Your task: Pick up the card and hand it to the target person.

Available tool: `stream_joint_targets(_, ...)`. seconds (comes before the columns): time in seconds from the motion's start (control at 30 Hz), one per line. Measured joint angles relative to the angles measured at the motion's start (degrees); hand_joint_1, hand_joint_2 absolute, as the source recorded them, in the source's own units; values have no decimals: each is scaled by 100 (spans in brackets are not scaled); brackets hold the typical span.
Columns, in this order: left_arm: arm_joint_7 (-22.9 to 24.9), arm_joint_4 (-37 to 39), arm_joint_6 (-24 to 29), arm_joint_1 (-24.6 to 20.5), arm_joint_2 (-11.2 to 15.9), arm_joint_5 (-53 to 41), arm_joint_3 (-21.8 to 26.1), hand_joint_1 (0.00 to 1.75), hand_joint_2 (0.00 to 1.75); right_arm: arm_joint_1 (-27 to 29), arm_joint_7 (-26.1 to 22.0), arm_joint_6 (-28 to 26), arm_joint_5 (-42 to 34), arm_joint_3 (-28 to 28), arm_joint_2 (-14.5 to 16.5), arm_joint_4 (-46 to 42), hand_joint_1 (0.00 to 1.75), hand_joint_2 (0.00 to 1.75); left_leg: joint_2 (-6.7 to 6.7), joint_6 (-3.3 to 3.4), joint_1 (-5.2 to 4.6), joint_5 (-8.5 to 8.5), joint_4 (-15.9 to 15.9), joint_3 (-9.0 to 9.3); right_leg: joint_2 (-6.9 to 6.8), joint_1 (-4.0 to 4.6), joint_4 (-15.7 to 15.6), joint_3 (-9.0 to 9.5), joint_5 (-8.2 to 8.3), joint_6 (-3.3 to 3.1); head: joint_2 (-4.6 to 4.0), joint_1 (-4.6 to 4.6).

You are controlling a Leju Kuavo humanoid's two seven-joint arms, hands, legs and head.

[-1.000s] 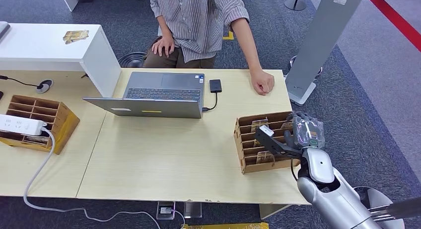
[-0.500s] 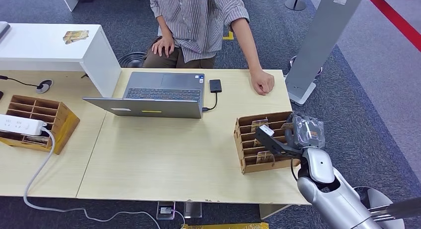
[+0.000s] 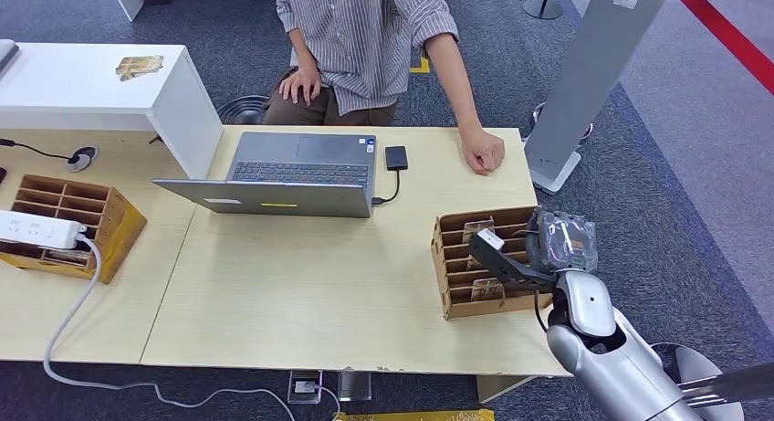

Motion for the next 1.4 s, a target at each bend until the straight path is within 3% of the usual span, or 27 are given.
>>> stream_joint_targets(0.1, -33, 0, -112, 0, 1, -8, -2, 0, 175, 0, 2, 2, 0, 0, 0, -3, 142, 175, 0, 0, 0, 0, 0, 0, 0, 0, 0, 0, 0, 0, 0, 0)
stream_joint_targets(0.23, -77, 0, -335, -1, 19, -74, -4, 0, 175, 0, 9, 6, -36, -3, -2, -6, 141, 175, 0, 0, 0, 0, 0, 1, 0, 0, 0, 0, 0, 0, 0, -2)
stream_joint_targets(0.53, 42, 0, -289, 0, 50, -46, -26, 0, 175, 1, -4, 23, -108, -11, -3, -32, 141, 175, 1, 0, 0, 0, 0, 2, 1, 0, 0, 1, 0, 0, 0, 0)
stream_joint_targets(0.7, 168, 1, -216, 3, 78, 16, -26, 0, 175, -9, -69, 324, -893, -106, -59, -309, 141, 175, 0, 0, 0, 0, 1, 3, 0, 0, 0, 1, 0, 0, 0, -2)
stream_joint_targets(0.8, 206, 3, -160, 15, 104, 65, -26, 0, 175, 62, 94, 559, -1170, -225, -233, -932, 141, 175, 0, 0, 0, 1, 2, 2, 0, 0, 0, -1, 0, 0, 0, 0)
stream_joint_targets(1.03, 298, 7, -78, 30, 133, 99, -26, 0, 175, 324, 433, 977, -771, -632, -556, -2846, 141, 175, 1, 0, 0, 0, 1, 2, 1, 0, -1, -1, 0, 0, 0, -2)
stream_joint_targets(1.17, 298, 7, -90, 26, 135, 81, -26, 0, 175, 455, 326, 1047, -651, -749, -645, -3702, 141, 175, 3, 0, 0, 0, 1, 4, 3, 0, 0, 1, 0, 0, 0, -1)
stream_joint_targets(1.4, 258, 7, -140, 21, 134, 6, -28, 0, 175, 492, -68, 1105, -917, -745, -664, -4301, 141, 175, 3, 0, 0, 0, 1, 2, 2, 0, 0, 1, 0, 0, 0, -2)
